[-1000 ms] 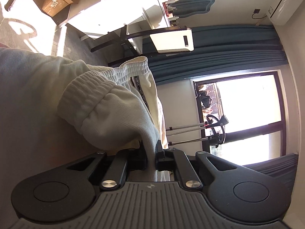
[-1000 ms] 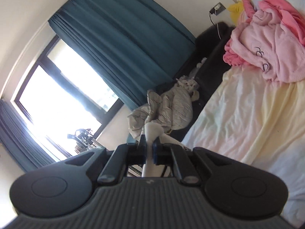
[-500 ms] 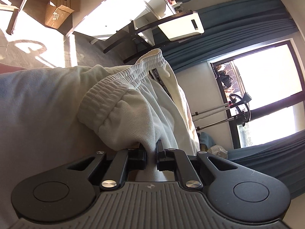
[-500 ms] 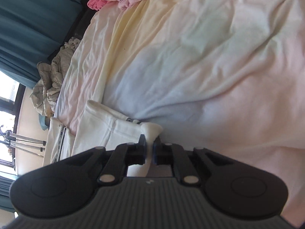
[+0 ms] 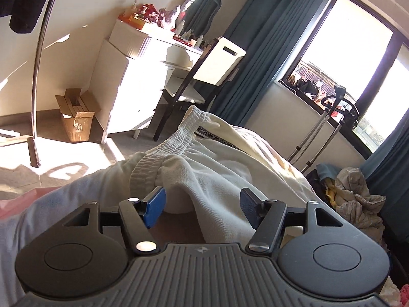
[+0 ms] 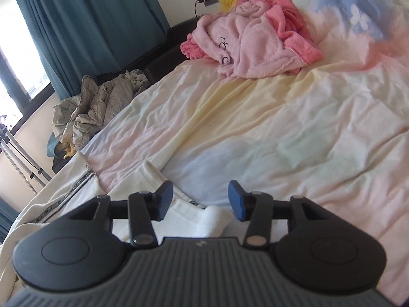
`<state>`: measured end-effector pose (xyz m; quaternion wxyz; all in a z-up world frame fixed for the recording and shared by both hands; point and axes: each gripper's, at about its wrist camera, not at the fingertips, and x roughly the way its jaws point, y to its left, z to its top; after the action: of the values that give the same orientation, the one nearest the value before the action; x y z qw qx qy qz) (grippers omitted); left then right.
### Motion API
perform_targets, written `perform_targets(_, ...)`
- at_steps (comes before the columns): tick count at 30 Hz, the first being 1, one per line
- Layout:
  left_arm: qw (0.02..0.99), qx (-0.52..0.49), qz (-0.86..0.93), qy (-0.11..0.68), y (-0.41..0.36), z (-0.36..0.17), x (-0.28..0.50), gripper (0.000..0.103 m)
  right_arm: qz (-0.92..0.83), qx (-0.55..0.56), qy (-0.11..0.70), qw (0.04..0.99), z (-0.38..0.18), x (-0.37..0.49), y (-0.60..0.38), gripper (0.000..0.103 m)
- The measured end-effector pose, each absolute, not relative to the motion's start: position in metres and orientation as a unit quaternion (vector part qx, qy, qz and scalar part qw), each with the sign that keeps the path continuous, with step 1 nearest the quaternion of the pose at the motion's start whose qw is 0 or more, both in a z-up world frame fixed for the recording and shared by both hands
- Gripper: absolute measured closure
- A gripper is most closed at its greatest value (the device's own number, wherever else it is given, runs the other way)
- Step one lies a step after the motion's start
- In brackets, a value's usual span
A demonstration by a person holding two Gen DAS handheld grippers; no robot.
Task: Fold clothes
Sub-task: 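Open both grippers and release the sweatpants onto the bed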
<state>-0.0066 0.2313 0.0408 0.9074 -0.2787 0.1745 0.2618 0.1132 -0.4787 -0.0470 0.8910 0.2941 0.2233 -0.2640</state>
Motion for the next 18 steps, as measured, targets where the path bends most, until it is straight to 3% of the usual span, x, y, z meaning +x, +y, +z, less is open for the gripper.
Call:
perform_targets(4, 0.934, -0.198, 0.247, 0.168, 0.196, 0.050, 0.006, 0.033, -0.199, 0.254, 0.216, 0.922, -0.029, 0.117, -0.449, 0.054)
perform_targets(18, 0.958, -0.102, 0.174, 0.203, 0.133, 0.030, 0.033, 0.033, -0.020, 0.105, 0.269, 0.957, -0.028, 0.146, -0.343, 0.054)
